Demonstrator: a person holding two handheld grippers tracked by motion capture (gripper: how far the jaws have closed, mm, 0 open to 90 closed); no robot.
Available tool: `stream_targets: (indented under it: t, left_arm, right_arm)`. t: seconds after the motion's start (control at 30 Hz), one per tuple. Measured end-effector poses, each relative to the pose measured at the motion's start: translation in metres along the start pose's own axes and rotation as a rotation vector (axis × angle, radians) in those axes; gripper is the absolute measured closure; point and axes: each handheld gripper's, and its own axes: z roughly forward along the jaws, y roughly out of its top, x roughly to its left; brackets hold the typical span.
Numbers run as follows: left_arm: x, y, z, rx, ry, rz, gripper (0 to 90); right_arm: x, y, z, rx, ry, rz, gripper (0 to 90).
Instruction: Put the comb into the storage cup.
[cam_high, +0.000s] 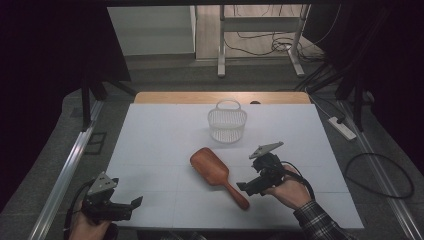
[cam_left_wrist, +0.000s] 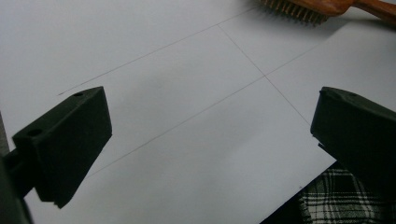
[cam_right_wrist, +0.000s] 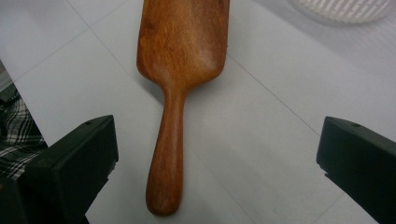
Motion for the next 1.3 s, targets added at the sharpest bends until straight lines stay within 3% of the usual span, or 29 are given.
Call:
stream_targets:
  t: [0.27,1.0,1.17,1.3]
  left_arm:
    - [0.0,0.0,0.0,0.001,0.0,0.004,0.0]
    - [-0.001,0.0,0.0,0.001,-0.002,0.011,0.0]
    - [-0.001,0.0,0.0,0.004,-0.001,0.014,0.0]
    - [-0.001,0.0,0.001,0.009,-0.001,0.019,0.0]
  right_arm:
    - [0.006,0.009,0.01,0.056,-0.006,-0.024,0.0]
    - [0.02,0.031,0.037,0.126,0.006,-0.076,0.3]
    - [0.022,0.033,0.039,0.122,0.016,-0.087,9.8]
    - [0.023,0.033,0.039,0.125,0.035,-0.101,33.0]
